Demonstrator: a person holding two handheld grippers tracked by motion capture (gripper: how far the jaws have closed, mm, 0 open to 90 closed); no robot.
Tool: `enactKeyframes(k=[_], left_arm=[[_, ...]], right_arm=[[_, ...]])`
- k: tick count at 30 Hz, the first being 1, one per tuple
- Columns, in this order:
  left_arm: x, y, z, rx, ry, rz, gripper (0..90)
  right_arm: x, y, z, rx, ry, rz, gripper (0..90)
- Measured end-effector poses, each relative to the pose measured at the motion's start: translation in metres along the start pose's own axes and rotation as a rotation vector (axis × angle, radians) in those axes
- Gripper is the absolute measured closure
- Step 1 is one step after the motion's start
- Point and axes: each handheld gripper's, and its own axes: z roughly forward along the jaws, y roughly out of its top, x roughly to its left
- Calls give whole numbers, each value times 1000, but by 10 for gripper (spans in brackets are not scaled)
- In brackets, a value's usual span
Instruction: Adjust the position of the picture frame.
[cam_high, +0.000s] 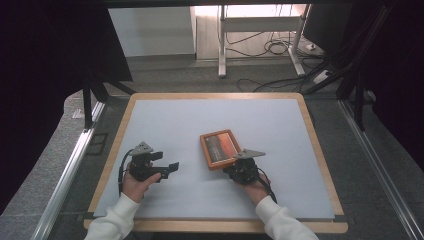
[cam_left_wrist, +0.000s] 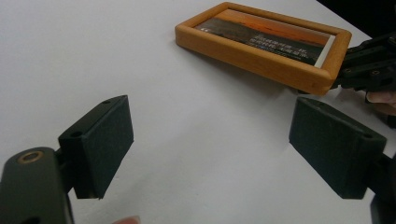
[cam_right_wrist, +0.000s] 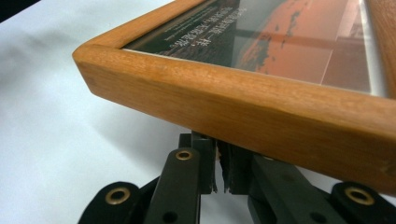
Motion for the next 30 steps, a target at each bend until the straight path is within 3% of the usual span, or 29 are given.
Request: enactKeyframes(k=[3, 8, 11, 13, 19, 30], left_arm=[[-1, 0, 0, 2, 2, 1, 136], [-1, 0, 1, 4, 4, 2, 136], [-1, -1, 1, 4, 4, 3, 136], [-1, -1, 0, 2, 4, 2, 136], [0, -1, 1, 5, 8, 1, 136], [-3, -2, 4, 15, 7, 3, 136]], right_arm=[[-2, 0, 0, 13, -3, 14, 830], [-2, -1, -3, 37, 28, 11, 599], [0, -2, -7, 32, 10, 26, 484], [-1, -3, -12, 23, -28, 45, 418], [-7, -12, -31, 1, -74, 77, 370], [-18, -24, -64, -47, -104, 54, 344]])
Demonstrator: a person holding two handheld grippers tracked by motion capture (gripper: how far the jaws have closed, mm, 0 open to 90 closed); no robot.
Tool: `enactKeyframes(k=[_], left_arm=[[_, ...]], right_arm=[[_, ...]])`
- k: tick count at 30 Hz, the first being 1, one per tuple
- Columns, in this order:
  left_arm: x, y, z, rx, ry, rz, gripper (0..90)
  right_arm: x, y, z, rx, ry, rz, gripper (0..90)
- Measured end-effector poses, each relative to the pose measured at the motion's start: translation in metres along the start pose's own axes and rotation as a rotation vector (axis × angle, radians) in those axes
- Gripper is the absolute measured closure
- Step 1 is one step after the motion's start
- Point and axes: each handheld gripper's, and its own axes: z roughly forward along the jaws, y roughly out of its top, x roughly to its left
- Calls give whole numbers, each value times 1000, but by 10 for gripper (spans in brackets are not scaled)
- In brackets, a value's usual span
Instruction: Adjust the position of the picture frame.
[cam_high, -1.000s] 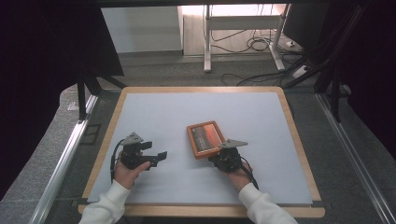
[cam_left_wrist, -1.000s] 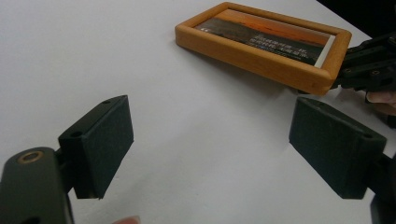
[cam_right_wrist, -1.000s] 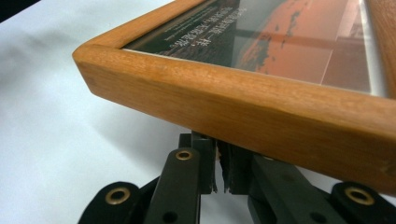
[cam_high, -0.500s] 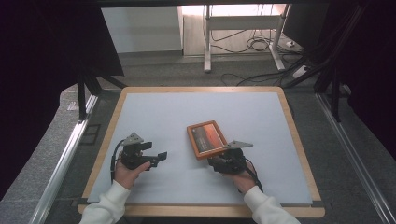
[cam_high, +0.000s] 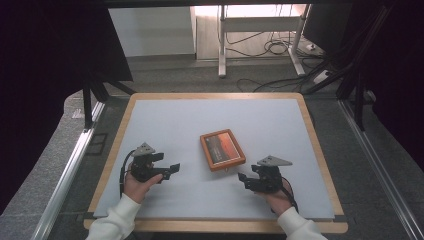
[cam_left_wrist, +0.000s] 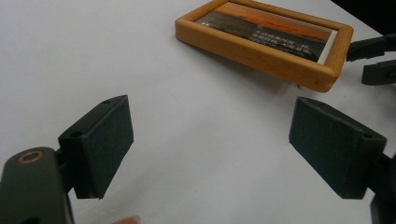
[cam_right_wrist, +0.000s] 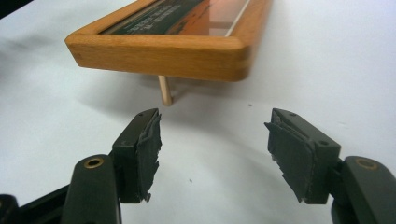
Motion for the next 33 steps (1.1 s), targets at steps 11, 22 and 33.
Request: enactKeyframes(k=[11, 22, 33], left_arm=[[0, 0, 0, -1, -3, 2, 136], [-1, 0, 1, 1, -7, 6, 137], [-1, 0, 1, -2, -11, 7, 138]], right_arm=[[2, -1, -12, -22, 3, -35, 328], [5, 2, -15, -34, 11, -48, 329], [12, 8, -22, -70, 21, -66, 343]])
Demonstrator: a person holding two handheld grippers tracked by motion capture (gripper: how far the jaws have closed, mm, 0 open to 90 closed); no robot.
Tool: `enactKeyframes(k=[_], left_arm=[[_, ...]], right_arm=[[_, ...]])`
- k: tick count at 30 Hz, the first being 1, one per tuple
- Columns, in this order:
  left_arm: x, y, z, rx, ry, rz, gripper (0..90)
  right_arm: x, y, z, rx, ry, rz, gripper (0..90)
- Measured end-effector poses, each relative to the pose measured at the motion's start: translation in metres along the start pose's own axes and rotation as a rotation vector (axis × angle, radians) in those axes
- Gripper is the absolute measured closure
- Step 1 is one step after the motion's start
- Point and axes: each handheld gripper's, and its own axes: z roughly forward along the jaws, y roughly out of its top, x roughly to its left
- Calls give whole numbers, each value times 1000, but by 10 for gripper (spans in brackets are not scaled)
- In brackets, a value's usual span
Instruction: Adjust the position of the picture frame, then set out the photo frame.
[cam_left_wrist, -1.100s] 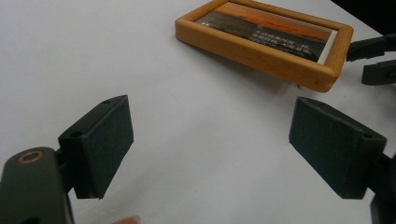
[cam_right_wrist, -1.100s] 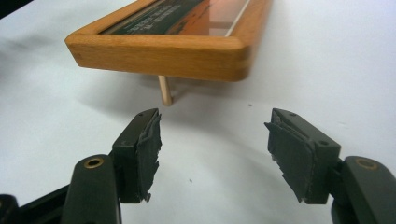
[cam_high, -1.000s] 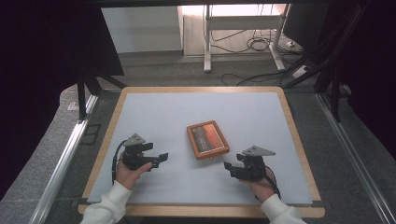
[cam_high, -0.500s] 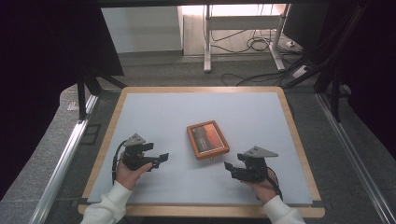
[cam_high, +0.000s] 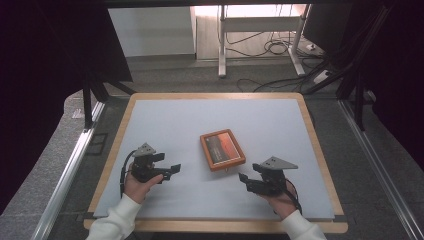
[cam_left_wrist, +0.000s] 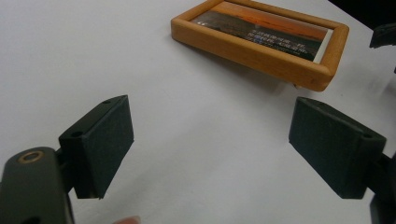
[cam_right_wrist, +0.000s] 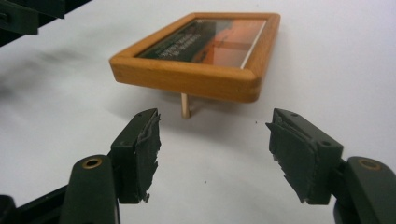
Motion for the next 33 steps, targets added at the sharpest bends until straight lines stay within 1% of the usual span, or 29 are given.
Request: enactKeyframes(k=[7, 13, 16, 18, 19, 20, 21, 23, 26, 29, 33], left_arm=[[0, 0, 1, 1, -4, 5, 141], [1, -2, 1, 10, -14, 14, 152], [3, -4, 0, 12, -22, 11, 157], [5, -6, -2, 10, -24, 14, 160], [5, -6, -4, 6, -26, 10, 160], [5, -4, -7, -7, -31, 10, 166], [5, -4, -7, -7, -31, 10, 168], [3, 0, -9, -18, -34, 27, 168], [2, 0, -7, -12, -36, 35, 168], [1, 1, -3, 1, -43, 45, 169], [0, 1, -1, 3, -53, 52, 172]], right_arm=[[4, 6, -4, -17, 11, -16, 375], [9, 14, -5, -28, 15, -31, 377], [10, 18, -3, -32, 22, -35, 377], [14, 25, 1, -30, 38, -57, 378], [14, 25, 1, -30, 38, -57, 378], [17, 29, 5, -25, 45, -65, 378], [18, 31, 8, -21, 54, -67, 378], [22, 34, 11, -17, 64, -72, 378], [25, 35, 14, -11, 73, -80, 378], [31, 36, 20, 1, 98, -94, 402], [34, 37, 24, 11, 114, -103, 425]])
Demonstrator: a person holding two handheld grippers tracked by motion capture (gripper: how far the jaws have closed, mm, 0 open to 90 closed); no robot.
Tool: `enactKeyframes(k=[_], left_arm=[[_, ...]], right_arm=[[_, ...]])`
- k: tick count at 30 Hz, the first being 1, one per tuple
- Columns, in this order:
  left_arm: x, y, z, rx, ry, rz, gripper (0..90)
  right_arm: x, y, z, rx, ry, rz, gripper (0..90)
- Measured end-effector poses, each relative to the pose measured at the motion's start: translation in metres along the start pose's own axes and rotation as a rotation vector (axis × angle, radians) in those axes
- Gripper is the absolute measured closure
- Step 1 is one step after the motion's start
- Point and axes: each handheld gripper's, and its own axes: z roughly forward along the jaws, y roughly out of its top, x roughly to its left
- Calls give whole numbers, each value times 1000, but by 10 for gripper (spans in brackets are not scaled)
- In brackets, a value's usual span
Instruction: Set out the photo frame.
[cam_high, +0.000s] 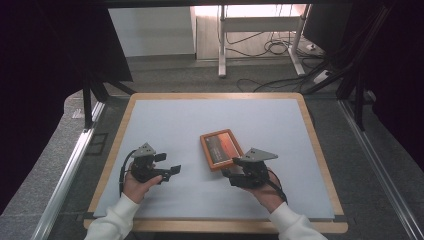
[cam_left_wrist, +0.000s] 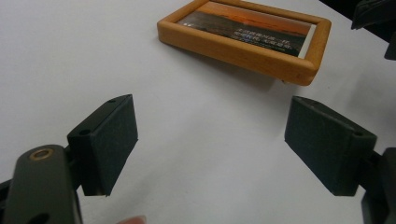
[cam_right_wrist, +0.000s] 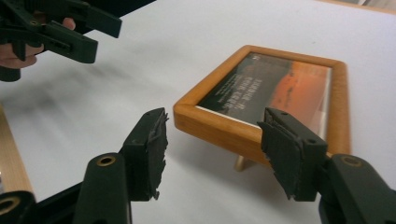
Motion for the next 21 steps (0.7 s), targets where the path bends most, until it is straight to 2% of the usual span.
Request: enactKeyframes(k=[6, 13, 21], left_arm=[[-1, -1, -1, 3, -5, 3, 173], [-2, -1, 0, 4, -6, 5, 174], [-4, 1, 2, 3, -12, 4, 174]], right_arm=[[0, 2, 6, 13, -8, 6, 435], [-3, -2, -1, 19, -32, 13, 436], [-14, -21, -11, 61, -70, 52, 448]])
